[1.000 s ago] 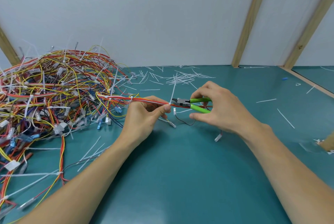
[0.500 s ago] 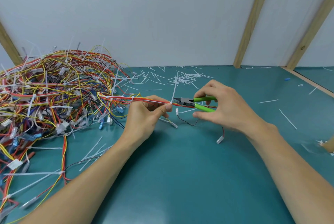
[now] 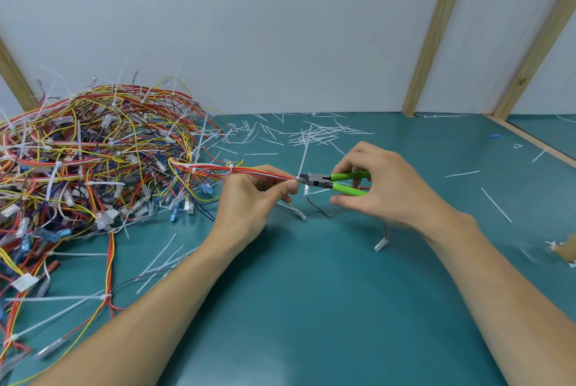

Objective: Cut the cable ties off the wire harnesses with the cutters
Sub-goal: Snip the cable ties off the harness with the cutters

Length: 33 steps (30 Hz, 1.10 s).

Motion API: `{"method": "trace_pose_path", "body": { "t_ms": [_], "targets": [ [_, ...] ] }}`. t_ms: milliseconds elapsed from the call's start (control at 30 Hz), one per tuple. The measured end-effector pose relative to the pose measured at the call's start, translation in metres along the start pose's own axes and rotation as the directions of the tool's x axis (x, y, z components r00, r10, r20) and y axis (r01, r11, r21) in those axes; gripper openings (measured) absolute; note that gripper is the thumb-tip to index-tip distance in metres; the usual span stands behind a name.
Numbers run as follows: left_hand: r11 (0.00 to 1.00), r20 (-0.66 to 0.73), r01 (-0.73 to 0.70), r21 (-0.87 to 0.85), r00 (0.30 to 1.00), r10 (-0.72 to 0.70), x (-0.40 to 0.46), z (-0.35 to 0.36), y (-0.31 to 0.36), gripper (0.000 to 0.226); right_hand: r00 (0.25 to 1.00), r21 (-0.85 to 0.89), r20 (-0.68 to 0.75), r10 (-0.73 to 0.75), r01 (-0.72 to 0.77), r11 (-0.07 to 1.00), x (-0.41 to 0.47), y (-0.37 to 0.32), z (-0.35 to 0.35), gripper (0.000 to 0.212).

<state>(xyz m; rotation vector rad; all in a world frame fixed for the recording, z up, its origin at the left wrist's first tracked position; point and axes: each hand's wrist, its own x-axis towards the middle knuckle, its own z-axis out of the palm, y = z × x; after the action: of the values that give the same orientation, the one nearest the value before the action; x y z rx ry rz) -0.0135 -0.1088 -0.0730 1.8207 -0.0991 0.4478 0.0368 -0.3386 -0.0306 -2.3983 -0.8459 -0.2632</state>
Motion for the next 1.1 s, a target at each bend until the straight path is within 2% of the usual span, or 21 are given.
{"method": "trace_pose_path", "body": {
  "t_ms": [267, 833, 1100],
  "targets": [
    [1.0, 0.006, -0.017, 0.019, 1.0, 0.017, -0.0013, 0.0011, 0.0023, 0.011, 0.999, 0.051, 0.027, 0.042, -0.043, 0.998, -0.0004, 0.0036, 0.0011, 0.022],
    [0.997, 0.013, -0.04, 0.065, 0.999, 0.04, -0.0003, 0.0009, -0.0019, 0.01, 0.988, 0.062, 0.081, 0.131, -0.136, 0.989, -0.0004, 0.0034, 0.0006, 0.021],
    [0.997, 0.015, -0.038, 0.066, 0.999, 0.037, 0.0009, 0.0011, -0.0043, 0.011, 0.981, 0.134, 0.125, 0.148, -0.165, 0.977, 0.0004, 0.0037, 0.0004, 0.023]
  ]
}}
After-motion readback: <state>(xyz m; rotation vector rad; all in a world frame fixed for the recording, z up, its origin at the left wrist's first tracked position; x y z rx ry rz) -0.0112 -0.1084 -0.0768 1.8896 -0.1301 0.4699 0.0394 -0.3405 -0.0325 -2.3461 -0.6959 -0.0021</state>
